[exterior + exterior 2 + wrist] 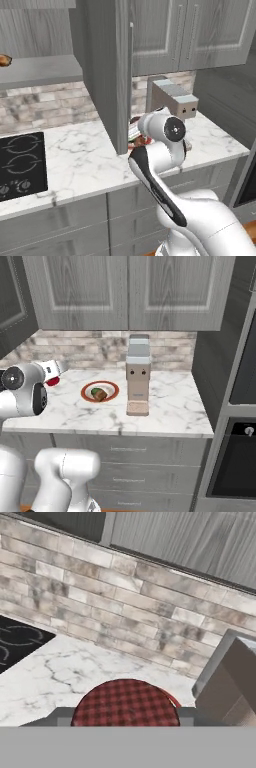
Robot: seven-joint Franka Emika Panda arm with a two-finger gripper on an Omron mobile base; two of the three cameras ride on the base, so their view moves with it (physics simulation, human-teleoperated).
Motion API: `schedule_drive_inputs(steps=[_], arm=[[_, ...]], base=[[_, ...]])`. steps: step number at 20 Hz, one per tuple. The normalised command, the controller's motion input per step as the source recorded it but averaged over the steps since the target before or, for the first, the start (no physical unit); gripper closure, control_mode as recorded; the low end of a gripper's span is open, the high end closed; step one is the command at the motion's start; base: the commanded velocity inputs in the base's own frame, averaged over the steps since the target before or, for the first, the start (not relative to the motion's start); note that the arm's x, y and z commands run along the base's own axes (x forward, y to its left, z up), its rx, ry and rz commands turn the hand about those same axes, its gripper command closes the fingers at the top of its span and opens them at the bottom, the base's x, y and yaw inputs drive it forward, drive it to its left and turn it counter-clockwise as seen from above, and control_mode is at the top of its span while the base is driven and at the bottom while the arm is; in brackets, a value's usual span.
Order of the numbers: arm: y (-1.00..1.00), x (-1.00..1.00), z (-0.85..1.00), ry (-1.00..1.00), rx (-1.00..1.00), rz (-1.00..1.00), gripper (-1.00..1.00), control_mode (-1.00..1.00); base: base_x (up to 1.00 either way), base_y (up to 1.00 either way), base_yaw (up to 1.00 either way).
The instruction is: Pick the avocado and bread from the counter and place them on the plate. Then pick the jam from the cabinet and place it next to the plate. Lastly close the cabinet door.
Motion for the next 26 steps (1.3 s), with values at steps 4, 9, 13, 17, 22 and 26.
schedule_drive_inputs(steps=[4,9,13,17,22,26], arm=[[0.23,0.53,-0.23,-0.03,-0.07,0.01,1.0,-1.0],[0.18,0.65,-0.2,0.0,-0.01,0.0,1.0,-1.0],[0.17,0.66,-0.18,0.0,0.0,0.0,1.0,-1.0],[0.14,0.37,-0.07,0.01,0.0,0.04,1.0,-1.0],[0.0,0.01,-0.01,0.02,0.01,0.0,1.0,-1.0],[0.0,0.07,-0.08,0.12,0.1,0.05,1.0,-1.0]], base=[[0.0,0.0,0.0],[0.0,0.0,0.0],[0.0,0.0,0.0],[0.0,0.0,0.0],[0.0,0.0,0.0],[0.0,0.0,0.0]])
